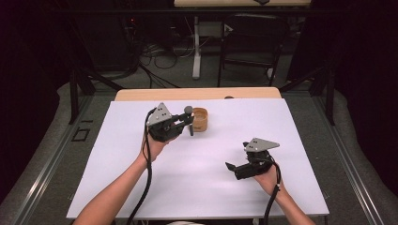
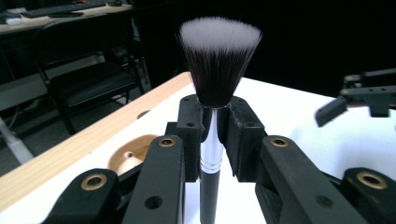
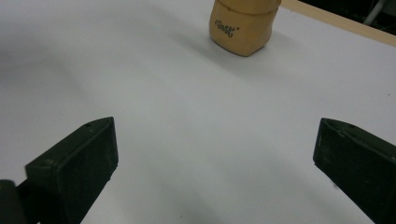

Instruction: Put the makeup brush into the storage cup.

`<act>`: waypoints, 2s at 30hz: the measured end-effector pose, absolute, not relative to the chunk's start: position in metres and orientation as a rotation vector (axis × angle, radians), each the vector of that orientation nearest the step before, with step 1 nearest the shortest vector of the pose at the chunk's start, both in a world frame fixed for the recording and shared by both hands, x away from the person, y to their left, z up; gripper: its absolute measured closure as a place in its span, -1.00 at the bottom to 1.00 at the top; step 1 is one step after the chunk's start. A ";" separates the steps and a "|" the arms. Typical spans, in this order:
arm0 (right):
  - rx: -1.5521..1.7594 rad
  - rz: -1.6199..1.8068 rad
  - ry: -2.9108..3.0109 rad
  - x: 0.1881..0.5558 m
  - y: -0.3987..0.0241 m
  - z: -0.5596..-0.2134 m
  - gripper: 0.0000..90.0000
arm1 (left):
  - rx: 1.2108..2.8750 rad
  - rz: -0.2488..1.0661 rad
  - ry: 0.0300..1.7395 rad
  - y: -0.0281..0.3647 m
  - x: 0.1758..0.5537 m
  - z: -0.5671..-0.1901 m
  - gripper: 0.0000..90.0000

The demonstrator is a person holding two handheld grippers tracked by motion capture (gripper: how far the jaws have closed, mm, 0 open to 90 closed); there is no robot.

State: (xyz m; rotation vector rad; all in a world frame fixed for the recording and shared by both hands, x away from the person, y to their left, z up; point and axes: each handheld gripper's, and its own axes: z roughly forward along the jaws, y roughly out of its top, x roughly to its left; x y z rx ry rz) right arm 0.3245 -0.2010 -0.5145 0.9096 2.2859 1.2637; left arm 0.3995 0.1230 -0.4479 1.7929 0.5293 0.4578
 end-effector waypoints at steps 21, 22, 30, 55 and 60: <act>0.984 1.214 2.290 0.309 -0.233 -0.526 -1.00 | 1.791 0.526 0.556 0.129 0.424 -0.434 0.72; 0.986 1.218 2.287 0.309 -0.234 -0.526 -1.00 | 1.790 0.523 0.554 0.129 0.425 -0.434 0.72; 0.989 1.210 2.284 0.310 -0.235 -0.525 -1.00 | 1.785 0.541 0.559 0.132 0.432 -0.429 0.72; 0.903 1.235 2.233 0.309 -0.238 -0.528 -1.00 | 1.787 0.620 0.556 0.116 0.462 -0.418 0.72; 0.903 1.230 2.232 0.308 -0.238 -0.527 -1.00 | 1.794 0.644 0.549 0.113 0.467 -0.416 0.72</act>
